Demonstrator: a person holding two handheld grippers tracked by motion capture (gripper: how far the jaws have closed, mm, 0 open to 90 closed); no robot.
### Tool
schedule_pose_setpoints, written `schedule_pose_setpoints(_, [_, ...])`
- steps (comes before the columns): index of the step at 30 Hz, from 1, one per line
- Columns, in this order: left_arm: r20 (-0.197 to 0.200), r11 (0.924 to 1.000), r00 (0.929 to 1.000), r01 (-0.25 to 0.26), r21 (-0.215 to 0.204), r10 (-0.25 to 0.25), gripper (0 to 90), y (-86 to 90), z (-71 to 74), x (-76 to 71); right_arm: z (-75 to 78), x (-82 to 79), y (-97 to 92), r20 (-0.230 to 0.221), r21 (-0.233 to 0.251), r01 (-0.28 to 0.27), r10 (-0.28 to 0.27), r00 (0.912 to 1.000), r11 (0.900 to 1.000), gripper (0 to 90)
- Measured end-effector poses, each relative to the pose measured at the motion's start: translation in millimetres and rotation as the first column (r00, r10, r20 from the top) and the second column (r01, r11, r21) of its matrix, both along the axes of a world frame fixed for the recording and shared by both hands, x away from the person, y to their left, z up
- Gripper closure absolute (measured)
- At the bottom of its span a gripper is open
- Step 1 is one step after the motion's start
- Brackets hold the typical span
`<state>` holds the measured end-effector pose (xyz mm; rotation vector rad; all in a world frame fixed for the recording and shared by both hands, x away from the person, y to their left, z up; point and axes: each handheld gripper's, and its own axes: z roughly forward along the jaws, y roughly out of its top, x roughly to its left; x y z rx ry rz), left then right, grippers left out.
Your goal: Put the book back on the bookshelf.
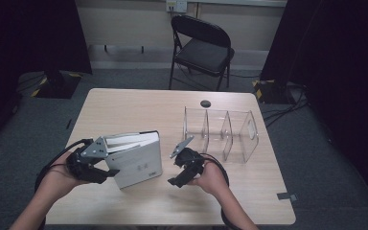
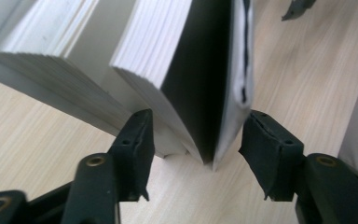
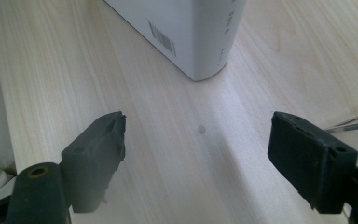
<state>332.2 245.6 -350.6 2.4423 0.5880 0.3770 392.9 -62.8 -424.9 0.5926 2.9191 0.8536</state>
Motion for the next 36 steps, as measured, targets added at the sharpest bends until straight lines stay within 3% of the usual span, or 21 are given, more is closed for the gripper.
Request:
schedule_pose_setpoints(6, [-0.013,0.9994,0.9993,-0.036,-0.001,0.036,35.5,4.4,-4.6,1.3,8.2,4.2,-2.4,0.007,-0.002,0.002,-0.002,1.0,1.0,18.3])
schedule_pose_setpoints(8, [-0.014,0.9987,0.9988,-0.048,-0.018,0.048,35.2,6.0,-7.4,1.7,11.4,5.4,-3.0,0.006,-0.017,0.001,-0.001,1.0,0.9999,18.3])
schedule_pose_setpoints(17, [-0.017,0.9983,0.9984,-0.054,-0.022,0.053,25.6,8.8,-17.8,2.3,16.8,9.7,-3.4,0.008,-0.029,-0.01,0.011,0.9999,0.9995,18.3])
schedule_pose_setpoints(29, [-0.022,0.997,0.9975,-0.068,-0.038,0.067,24.9,13.4,-26.2,0.6,28.8,11.5,2.3,0.015,-0.036,-0.032,0.032,0.9994,0.9989,18.3])
schedule_pose_setpoints(32, [-0.026,0.9946,0.9967,-0.079,-0.068,0.077,25.1,15.0,-31.2,-1.6,33.5,11.7,2.5,0.017,-0.04,-0.035,0.036,0.9992,0.9986,18.3])
schedule_pose_setpoints(36, [-0.029,0.9936,0.9963,-0.083,-0.076,0.081,24.9,18.6,-38.6,-2.9,40.8,12.5,3.9,0.036,-0.049,-0.053,0.055,0.9978,0.9974,18.3])
